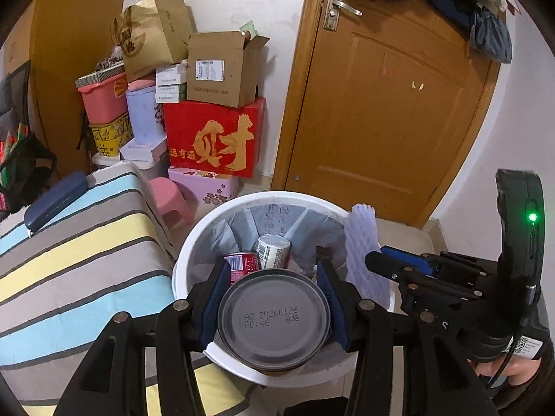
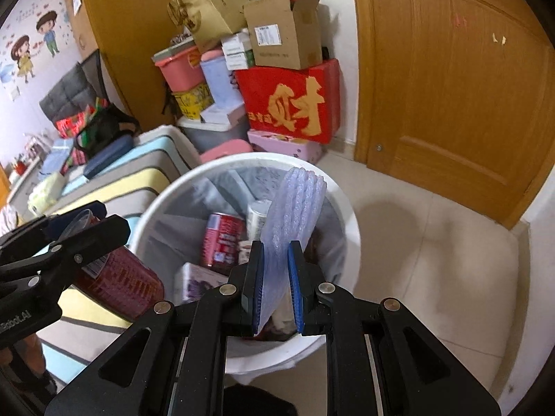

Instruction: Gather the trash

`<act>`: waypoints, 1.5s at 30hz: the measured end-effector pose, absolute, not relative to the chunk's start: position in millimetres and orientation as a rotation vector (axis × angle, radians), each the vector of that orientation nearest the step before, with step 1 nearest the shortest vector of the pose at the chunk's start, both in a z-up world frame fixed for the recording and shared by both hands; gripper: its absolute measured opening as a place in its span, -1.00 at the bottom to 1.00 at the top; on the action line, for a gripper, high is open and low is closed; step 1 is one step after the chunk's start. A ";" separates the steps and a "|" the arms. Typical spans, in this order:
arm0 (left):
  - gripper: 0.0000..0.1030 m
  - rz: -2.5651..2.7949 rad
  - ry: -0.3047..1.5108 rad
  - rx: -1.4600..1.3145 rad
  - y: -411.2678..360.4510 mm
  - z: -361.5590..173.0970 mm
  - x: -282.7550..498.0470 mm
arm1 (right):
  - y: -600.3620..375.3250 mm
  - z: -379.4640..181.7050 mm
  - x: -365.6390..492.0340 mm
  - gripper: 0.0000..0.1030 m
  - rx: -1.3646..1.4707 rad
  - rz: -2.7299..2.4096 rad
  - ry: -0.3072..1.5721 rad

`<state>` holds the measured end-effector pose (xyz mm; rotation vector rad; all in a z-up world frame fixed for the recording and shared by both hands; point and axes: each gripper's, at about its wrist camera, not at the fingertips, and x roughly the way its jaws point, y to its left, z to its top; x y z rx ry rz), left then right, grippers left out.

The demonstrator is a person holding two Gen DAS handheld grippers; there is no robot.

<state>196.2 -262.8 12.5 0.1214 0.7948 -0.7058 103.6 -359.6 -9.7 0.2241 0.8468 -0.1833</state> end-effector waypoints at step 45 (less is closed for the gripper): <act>0.27 -0.477 0.621 0.093 -177.4 25.9 79.5 | -305.3 9.4 28.2 0.10 0.180 -0.181 0.622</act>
